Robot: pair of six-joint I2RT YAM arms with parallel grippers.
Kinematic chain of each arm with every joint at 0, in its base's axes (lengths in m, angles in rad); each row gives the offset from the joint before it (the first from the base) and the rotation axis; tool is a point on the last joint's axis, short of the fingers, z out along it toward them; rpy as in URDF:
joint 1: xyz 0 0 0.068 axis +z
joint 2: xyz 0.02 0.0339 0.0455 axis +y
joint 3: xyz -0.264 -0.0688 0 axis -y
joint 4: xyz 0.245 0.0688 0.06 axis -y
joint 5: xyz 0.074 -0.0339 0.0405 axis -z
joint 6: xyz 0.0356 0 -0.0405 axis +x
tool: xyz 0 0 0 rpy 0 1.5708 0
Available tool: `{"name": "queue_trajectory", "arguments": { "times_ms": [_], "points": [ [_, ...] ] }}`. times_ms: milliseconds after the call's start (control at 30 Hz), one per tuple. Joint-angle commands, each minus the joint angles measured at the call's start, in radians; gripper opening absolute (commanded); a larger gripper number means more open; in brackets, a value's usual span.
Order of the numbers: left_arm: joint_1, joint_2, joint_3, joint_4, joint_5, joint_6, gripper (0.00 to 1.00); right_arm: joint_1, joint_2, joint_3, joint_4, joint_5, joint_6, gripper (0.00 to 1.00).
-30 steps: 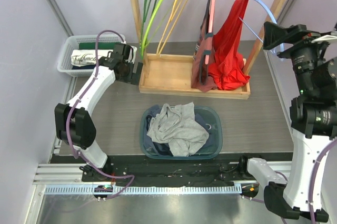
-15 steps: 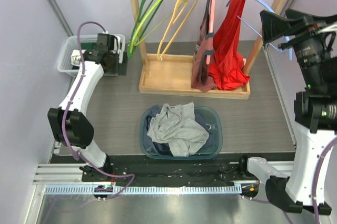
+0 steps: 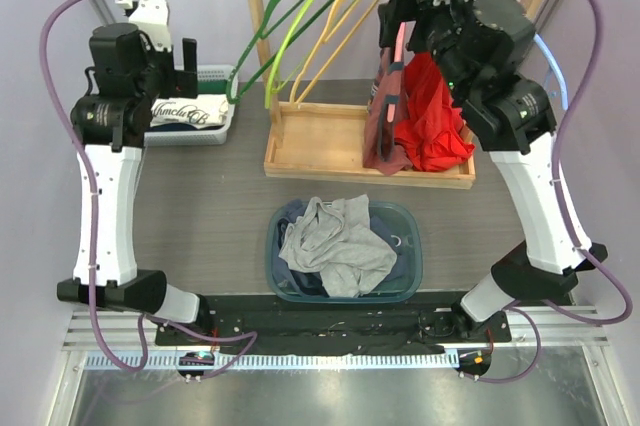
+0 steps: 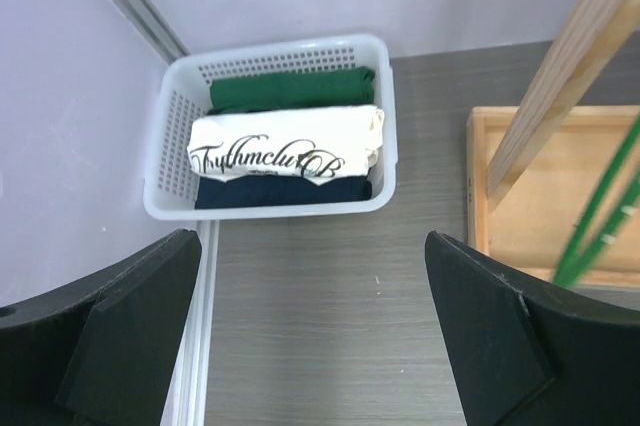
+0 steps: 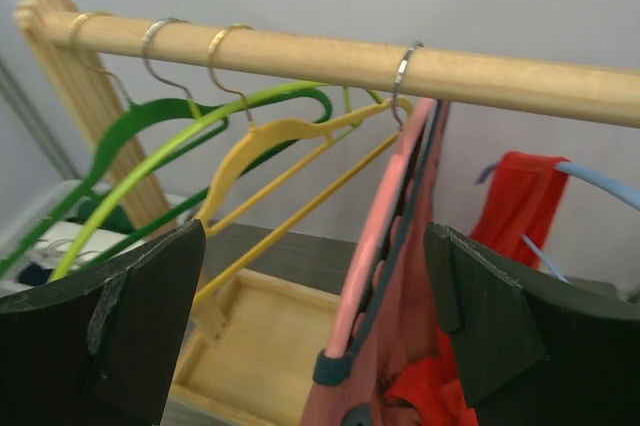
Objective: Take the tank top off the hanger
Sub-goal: Pick up the hanger from the clothesline.
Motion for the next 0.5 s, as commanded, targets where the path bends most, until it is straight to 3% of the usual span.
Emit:
{"name": "queue_trajectory", "arguments": {
  "times_ms": [0,233,467],
  "points": [
    [-0.003,-0.028,0.037,-0.027,0.072,0.024,1.00,0.085,-0.017,-0.042,0.032,0.362,-0.151,1.00],
    [-0.003,-0.019,0.102,-0.055,0.130,-0.005,1.00,0.090,-0.031,-0.179,0.118,0.369,-0.137,1.00],
    [-0.003,-0.020,0.106,-0.064,0.150,-0.033,1.00,0.090,-0.010,-0.269,0.153,0.347,-0.087,0.89]
  ]
}}
